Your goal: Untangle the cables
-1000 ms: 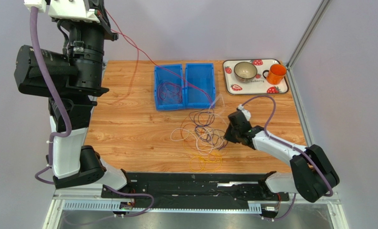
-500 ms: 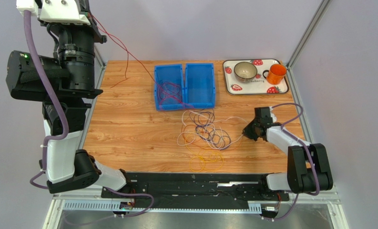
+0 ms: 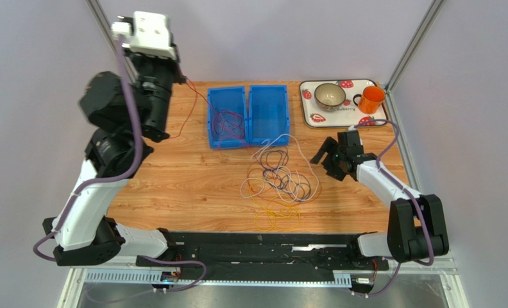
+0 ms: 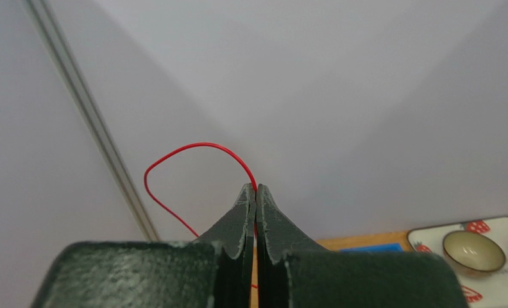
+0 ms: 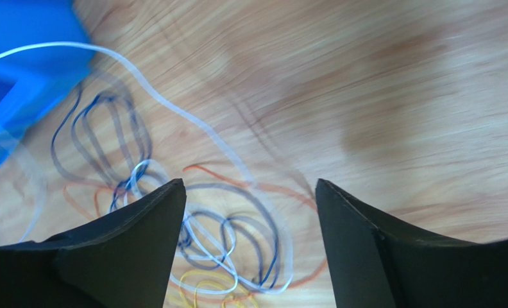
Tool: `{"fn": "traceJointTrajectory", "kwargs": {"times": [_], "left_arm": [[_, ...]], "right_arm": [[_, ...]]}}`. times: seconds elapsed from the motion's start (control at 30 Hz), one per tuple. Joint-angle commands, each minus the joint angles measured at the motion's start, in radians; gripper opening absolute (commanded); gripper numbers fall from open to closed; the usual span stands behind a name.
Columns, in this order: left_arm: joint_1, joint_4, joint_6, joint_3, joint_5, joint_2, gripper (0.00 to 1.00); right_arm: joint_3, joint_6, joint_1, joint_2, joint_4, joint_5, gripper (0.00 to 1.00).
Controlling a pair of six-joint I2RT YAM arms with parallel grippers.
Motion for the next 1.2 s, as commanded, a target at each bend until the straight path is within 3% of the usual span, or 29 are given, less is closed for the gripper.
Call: {"fn": "traceJointTrajectory", "kwargs": {"times": [0.0,0.23,0.47,0.67,0.73,0.9,1.17], "left_arm": [[0.005,-0.089,-0.259,-0.172,0.047,0.010,0.00],[0.005,-0.091,-0.392,-0.348,0.066,-0.005,0.00],[0.005,-0.104,-0.382,-0.345,0.064,-0.007,0.00],[0.005,-0.129,-0.402,-0.335,0.081,-0.033,0.00],[0.005,-0.135,-0.416,-0.344,0.086,-0.047,0.00],[0.005,-0.160,-0.428,-0.378,0.083,-0.079,0.00],[0.005,-0.175,-0.413,-0.434,0.055,-0.143,0.00]], "right_arm": [[0.056,-0.099,0.098,-0.088,-0.126,0.028,0.81],[0.041,-0.164,0.279,-0.177,-0.197,0.017,0.81],[0.113,-0.190,0.547,-0.214,-0.191,0.068,0.77],[0.174,-0.098,0.616,-0.164,-0.091,0.047,0.74],[0.191,-0.089,0.633,-0.086,-0.018,0.025,0.71],[0.396,-0.151,0.707,0.193,-0.040,0.026,0.66],[0.558,-0.326,0.771,0.437,-0.022,0.005,0.64]]}}
